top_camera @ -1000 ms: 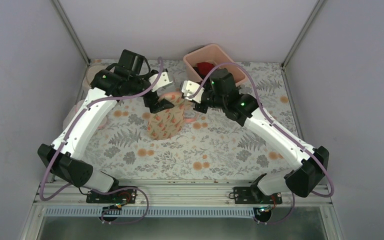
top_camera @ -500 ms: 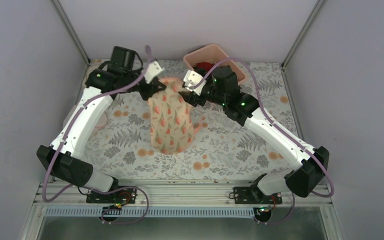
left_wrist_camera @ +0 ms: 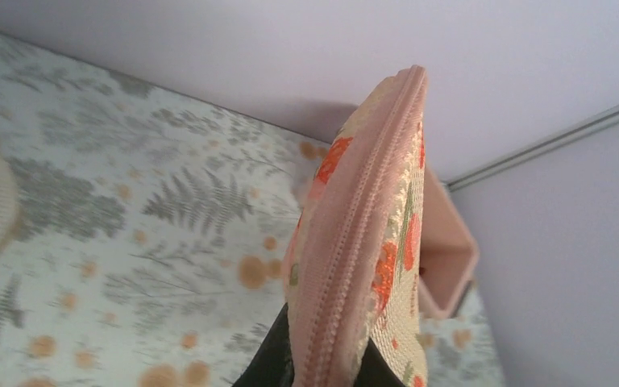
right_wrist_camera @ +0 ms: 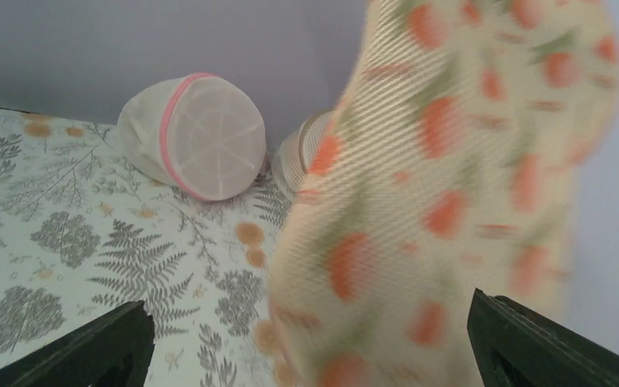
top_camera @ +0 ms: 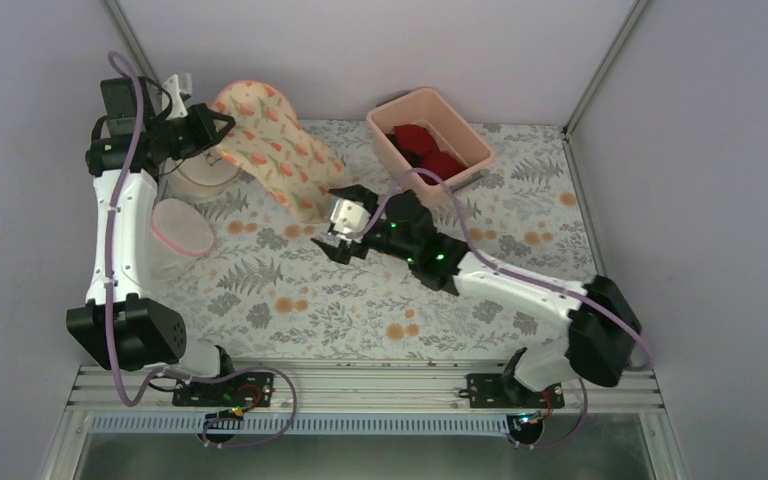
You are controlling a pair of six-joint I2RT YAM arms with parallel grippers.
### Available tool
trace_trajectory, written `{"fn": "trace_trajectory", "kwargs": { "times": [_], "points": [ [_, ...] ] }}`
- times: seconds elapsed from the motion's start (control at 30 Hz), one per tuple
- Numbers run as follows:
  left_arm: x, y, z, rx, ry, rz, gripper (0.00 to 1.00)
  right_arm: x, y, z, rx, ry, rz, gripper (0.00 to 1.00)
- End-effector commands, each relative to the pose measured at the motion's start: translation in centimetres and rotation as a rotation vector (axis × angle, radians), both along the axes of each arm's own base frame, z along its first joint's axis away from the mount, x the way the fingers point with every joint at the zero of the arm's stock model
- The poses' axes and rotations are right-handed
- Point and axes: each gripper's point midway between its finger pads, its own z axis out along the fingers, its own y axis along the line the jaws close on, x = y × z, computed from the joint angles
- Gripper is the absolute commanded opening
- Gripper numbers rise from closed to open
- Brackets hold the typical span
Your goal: Unzip the laundry bag and remove the bra
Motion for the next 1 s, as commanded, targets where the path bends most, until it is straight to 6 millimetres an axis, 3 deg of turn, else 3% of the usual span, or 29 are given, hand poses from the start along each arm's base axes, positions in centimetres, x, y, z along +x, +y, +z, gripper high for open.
{"fn": "trace_trajectory", "kwargs": {
  "times": [0.0,0.13,0.33,0.43,0.53,0.7,0.73,0.83,0.97],
  "points": [
    [-0.6,-2.0,4.6,-0.215,0.013,-0.022,0.02,1.7,2.9,2.6,0.154,-0.124,-0.026,1.0],
    [-0.5,-2.7,5.8,-0.307,0.03,-0.054,0.02,3.2,3.6,1.0,0.14,-0.245,-0.129,1.0],
    [-0.4,-3.1,3.8,-0.372,0.103,-0.063,0.02,6.9,0.1,0.7,0.131,-0.357,-0.434,1.0],
    [-0.6,-3.3,4.1,-0.384,0.098,-0.082,0.02,6.9,-0.2,1.1,0.117,-0.411,-0.447,1.0],
    [-0.7,-3.3,4.5,-0.376,0.083,-0.084,0.02,7.4,0.5,0.1,0.087,-0.415,-0.444,1.0],
    [-0.8,-2.9,3.3,-0.389,0.111,-0.071,0.02,7.5,0.0,0.2,0.073,-0.416,-0.45,0.95],
    [-0.8,-2.9,3.3,-0.39,0.111,-0.071,0.02,7.5,-0.1,0.0,0.066,-0.411,-0.449,0.9],
    [-0.8,-2.8,3.3,-0.385,0.104,-0.072,0.02,7.3,-1.2,1.0,0.081,-0.409,-0.462,0.59],
    [-0.8,-2.4,3.4,-0.362,0.081,-0.061,0.04,6.9,-1.5,1.6,0.071,-0.392,-0.438,0.28]
  ]
}}
